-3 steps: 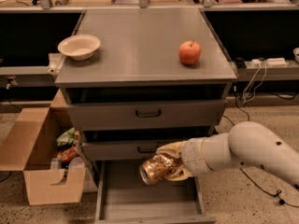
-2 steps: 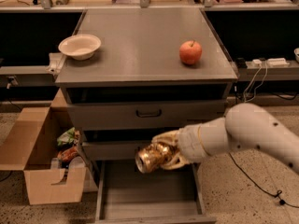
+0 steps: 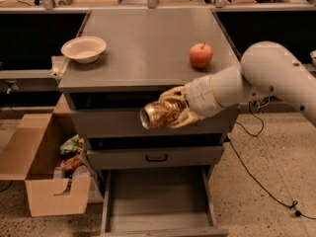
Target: Pick orange can from bottom drawer and place on counter
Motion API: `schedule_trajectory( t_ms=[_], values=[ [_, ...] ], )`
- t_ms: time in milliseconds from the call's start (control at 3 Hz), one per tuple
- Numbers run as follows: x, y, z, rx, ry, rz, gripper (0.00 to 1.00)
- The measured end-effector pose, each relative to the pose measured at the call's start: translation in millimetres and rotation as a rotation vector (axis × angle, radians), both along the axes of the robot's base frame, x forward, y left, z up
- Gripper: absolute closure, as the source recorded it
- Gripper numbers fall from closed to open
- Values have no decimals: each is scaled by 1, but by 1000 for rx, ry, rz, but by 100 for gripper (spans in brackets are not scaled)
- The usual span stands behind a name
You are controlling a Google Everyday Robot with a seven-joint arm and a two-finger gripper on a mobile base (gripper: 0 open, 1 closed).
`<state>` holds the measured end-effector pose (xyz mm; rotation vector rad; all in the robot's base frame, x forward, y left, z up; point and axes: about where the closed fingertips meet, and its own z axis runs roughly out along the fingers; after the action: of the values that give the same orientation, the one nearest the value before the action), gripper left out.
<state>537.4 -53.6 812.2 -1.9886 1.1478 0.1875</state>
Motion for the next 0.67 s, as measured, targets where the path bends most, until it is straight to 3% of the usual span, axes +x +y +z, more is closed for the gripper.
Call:
schedule_trajectory(
  t_ms=[333, 667],
  values=[
    [31, -11, 14, -75, -43, -83, 100],
    [34, -12, 12, -92, -48, -90, 100]
  ],
)
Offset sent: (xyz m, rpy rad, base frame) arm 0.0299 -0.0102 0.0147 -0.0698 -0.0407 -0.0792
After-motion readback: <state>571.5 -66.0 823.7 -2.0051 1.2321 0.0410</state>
